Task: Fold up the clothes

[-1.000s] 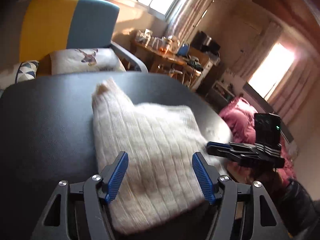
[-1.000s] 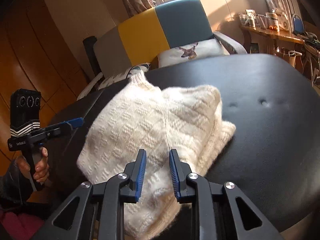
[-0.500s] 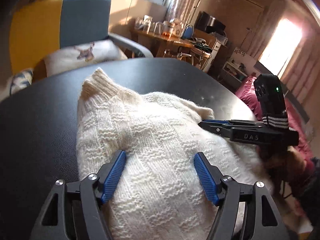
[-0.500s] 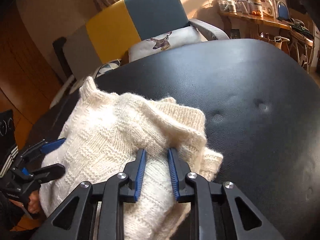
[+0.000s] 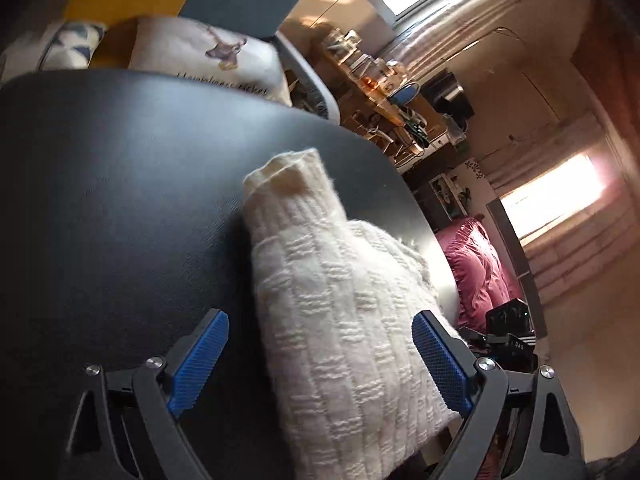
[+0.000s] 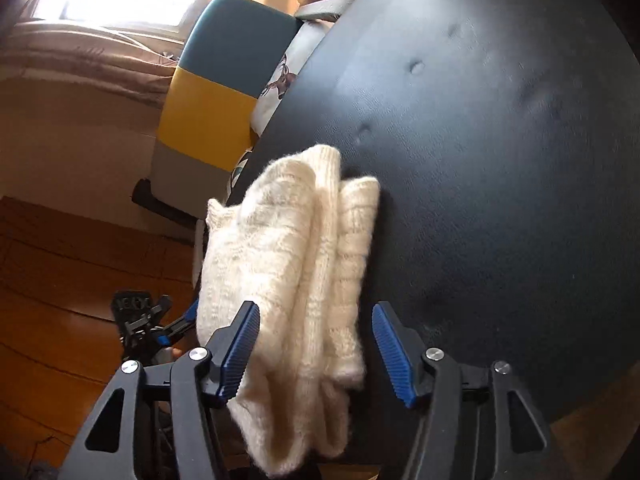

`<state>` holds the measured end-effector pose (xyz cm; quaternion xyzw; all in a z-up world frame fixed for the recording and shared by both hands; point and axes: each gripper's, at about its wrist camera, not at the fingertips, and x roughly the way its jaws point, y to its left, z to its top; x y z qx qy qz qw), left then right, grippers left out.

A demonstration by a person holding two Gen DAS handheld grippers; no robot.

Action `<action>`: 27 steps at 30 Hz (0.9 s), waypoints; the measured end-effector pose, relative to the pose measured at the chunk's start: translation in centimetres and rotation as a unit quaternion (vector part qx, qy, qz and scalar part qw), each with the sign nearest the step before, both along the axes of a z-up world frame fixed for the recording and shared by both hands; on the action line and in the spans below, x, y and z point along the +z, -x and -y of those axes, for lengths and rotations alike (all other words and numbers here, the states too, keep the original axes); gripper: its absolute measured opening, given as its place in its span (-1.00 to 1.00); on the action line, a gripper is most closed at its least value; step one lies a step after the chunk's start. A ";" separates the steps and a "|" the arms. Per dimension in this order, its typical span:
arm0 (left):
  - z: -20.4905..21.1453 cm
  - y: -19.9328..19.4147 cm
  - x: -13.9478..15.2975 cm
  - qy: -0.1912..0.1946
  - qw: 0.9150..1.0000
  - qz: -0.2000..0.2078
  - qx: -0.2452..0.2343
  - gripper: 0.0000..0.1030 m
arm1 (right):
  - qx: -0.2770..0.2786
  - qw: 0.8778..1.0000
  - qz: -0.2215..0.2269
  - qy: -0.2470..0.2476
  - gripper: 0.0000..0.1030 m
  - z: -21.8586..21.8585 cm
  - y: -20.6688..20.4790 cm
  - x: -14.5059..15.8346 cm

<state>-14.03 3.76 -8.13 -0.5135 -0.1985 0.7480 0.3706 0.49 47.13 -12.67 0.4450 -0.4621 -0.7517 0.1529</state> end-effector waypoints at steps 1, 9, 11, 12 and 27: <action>0.1 0.2 -0.6 -0.005 1.000 0.015 -0.002 0.82 | -0.003 1.000 0.000 0.014 0.20 -0.1 -0.2 -0.5; -2.5 0.0 -2.4 -0.036 0.997 0.060 -0.045 0.85 | 0.014 0.998 0.032 0.044 0.35 1.7 3.2 -2.1; -3.4 0.1 -2.8 -0.026 0.996 0.066 -0.053 0.86 | 0.037 0.998 0.041 0.032 0.35 2.6 4.3 -2.1; -3.8 0.1 -3.2 -0.015 0.996 0.070 -0.059 0.86 | 0.049 0.997 0.043 0.028 0.35 3.0 4.9 -2.1; -8.4 -4.4 2.0 0.028 0.994 -0.078 -0.066 -0.03 | 0.025 0.989 -0.039 -0.137 -0.36 6.3 2.7 2.3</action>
